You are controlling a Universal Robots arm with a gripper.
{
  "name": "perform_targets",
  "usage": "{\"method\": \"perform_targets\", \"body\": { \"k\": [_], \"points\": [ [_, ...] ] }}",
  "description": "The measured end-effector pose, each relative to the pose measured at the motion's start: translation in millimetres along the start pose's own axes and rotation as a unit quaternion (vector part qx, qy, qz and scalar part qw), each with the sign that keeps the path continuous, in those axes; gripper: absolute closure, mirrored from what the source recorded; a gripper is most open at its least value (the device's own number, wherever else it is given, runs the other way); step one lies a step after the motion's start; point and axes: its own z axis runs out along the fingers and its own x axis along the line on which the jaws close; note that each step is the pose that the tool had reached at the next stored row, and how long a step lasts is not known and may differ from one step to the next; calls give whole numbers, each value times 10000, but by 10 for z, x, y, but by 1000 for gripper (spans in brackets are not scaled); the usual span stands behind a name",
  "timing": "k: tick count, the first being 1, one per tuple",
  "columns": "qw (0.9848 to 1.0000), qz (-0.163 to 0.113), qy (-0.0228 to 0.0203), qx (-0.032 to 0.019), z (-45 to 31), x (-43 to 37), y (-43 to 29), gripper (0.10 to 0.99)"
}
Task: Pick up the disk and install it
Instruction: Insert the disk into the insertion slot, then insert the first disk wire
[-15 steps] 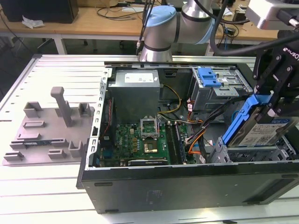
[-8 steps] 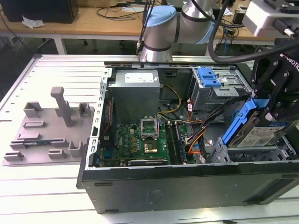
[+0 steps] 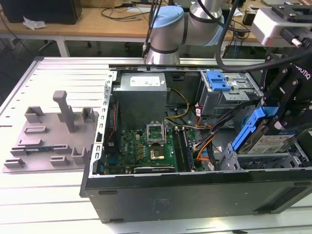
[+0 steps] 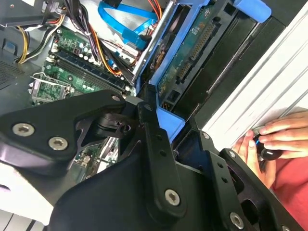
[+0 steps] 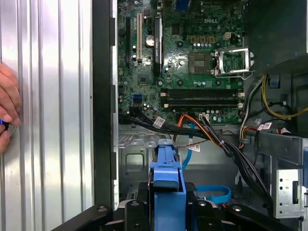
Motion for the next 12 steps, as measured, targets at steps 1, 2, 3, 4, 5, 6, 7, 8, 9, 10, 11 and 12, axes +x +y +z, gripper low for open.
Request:
{"method": "perform_targets", "body": {
  "k": [1, 2, 3, 4, 5, 6, 7, 8, 9, 10, 11, 12],
  "points": [
    [10000, -1, 1, 0, 8, 1, 0, 706],
    [10000, -1, 1, 0, 14, 0, 0, 706],
    [10000, -1, 0, 0, 19, 0, 0, 647],
    [10000, 0, 1, 0, 24, 1, 1, 647],
    [10000, 0, 1, 0, 27, 1, 1, 580],
    [10000, 0, 0, 0, 28, 1, 1, 580],
    [10000, 0, 0, 0, 28, 1, 1, 580],
    [10000, 0, 0, 0, 28, 1, 1, 580],
    [10000, 0, -1, 0, 29, 1, 1, 580],
    [10000, 0, 0, 0, 29, 1, 1, 580],
    [10000, 0, 0, 0, 30, 1, 1, 580],
    [10000, 0, 0, 0, 30, 1, 1, 580]
  ]
}}
